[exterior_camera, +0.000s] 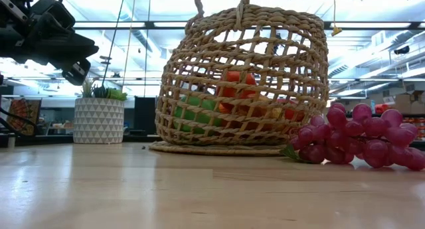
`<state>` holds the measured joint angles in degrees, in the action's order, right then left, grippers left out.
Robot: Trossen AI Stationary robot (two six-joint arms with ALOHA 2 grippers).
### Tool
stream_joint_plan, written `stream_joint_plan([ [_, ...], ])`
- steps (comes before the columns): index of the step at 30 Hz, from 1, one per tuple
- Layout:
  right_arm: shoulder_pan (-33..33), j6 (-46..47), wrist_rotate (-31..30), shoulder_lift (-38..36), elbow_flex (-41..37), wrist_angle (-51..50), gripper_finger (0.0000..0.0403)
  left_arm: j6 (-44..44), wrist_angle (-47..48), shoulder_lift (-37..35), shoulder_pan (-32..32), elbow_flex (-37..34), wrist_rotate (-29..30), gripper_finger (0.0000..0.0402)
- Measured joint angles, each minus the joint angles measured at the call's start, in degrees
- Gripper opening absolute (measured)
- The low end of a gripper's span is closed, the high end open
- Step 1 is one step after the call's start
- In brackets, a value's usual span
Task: Build produce basket
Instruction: Put the green pear into the woven basket
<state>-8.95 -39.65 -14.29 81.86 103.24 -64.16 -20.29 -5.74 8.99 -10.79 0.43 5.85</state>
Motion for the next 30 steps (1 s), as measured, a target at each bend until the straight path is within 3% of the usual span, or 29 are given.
stream_joint_plan([
  [9, 0.0, -19.8, -6.1, 1.2, -0.1, -0.3, 0.036, 0.0, 0.0, 0.0, 0.0, 0.0, 0.0, 0.0063],
  [13, 0.0, -23.2, -10.5, 2.1, -0.1, 0.0, 0.036, 0.0, 0.0, 0.0, 0.0, 0.0, 0.0, 0.006],
  [23, 0.0, -21.0, -12.9, 3.5, -0.1, -0.2, 0.036, 0.0, 0.0, 0.0, 0.0, 0.0, 0.0, 0.0063],
  [27, 0.0, -15.5, -11.6, 3.4, -0.1, -0.2, 0.036, 0.0, 0.0, 0.0, 0.0, 0.0, 0.0, 0.0061],
  [30, 0.4, -6.3, -7.9, 3.4, -0.1, -0.2, 0.036, 0.0, 0.0, 0.0, 0.0, 0.0, 0.0, 0.0058],
])
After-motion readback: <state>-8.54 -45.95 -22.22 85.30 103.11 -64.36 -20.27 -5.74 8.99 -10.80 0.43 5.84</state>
